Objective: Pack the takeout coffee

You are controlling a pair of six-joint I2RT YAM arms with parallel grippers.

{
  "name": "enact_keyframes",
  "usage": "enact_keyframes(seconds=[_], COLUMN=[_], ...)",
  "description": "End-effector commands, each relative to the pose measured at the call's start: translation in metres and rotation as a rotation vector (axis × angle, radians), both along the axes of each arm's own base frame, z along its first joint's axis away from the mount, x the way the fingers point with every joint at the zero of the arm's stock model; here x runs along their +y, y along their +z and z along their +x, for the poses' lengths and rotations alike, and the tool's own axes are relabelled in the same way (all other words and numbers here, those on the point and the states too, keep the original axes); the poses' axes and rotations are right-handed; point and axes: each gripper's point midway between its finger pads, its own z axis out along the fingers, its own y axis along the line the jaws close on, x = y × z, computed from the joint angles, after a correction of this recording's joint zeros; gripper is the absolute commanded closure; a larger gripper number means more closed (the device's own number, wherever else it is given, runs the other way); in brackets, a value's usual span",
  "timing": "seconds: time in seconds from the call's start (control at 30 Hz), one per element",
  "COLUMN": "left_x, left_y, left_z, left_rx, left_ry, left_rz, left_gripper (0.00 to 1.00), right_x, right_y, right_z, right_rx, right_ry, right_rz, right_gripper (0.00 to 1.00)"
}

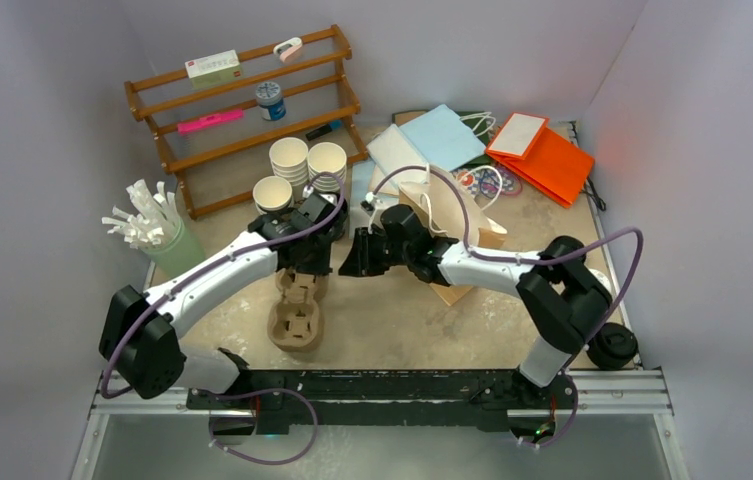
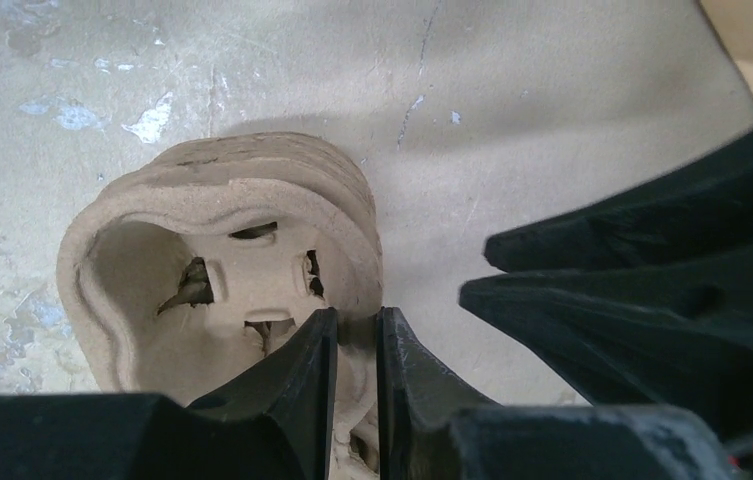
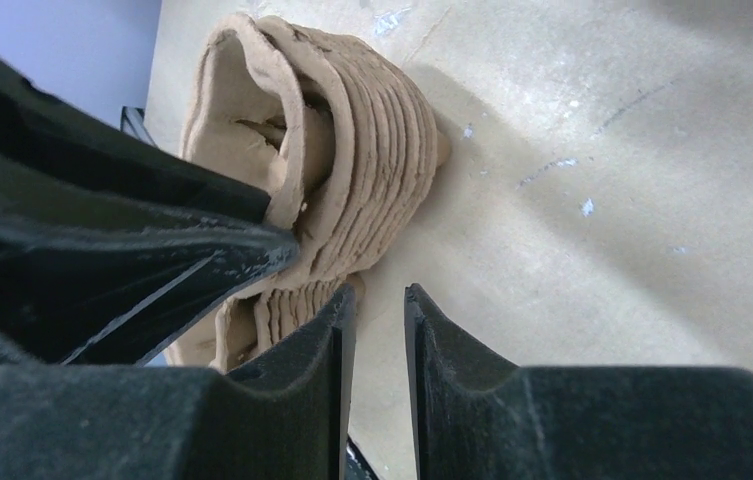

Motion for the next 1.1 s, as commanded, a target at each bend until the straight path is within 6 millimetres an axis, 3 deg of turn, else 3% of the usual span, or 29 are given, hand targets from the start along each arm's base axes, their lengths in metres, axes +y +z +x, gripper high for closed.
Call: enact_keyframes(seconds=[0.0,0.37,0.63,0.77,0.9,1.07], left_x=[-0.003,0.002,0.006,-0.009,-0.029,-0.039], left_y=[0.037,0.050,0.096,0.113,0.116,0.119], left_z=[0.009,0.005,0.002,-0.001,-0.004,-0.001], left_rx=[-0.098,-0.105,-0.104,-0.098,-0.070,-0.089], left_ry=[0.020,0.031,0.031,0.013,0.011,0.022], left_rz=[-0.066,-0.066,-0.058,-0.144,-0.251,-0.314], left_gripper=[0.88,0.90,0.91,0.91,0.91,0.90], right_x=[0.023,0.037,0.027,0.015,-0.004,-0.017], right_y=[0.025,0.027,0.052,0.084,0.126,0.163], right_z=[0.009,0.009,0.000,-0.007,-0.014,-0.021], right_rx=[-0.014,0.014,-0.027,-0.080,-0.185,-0.269], right_ry=[0.037,0.068,0.097,0.094,0.079,0.075], right_rz=[0.106,0.155,0.157,0.170,0.182,0.211], right_gripper=[0.72,0.64,0.63,0.63,0.62,0.58])
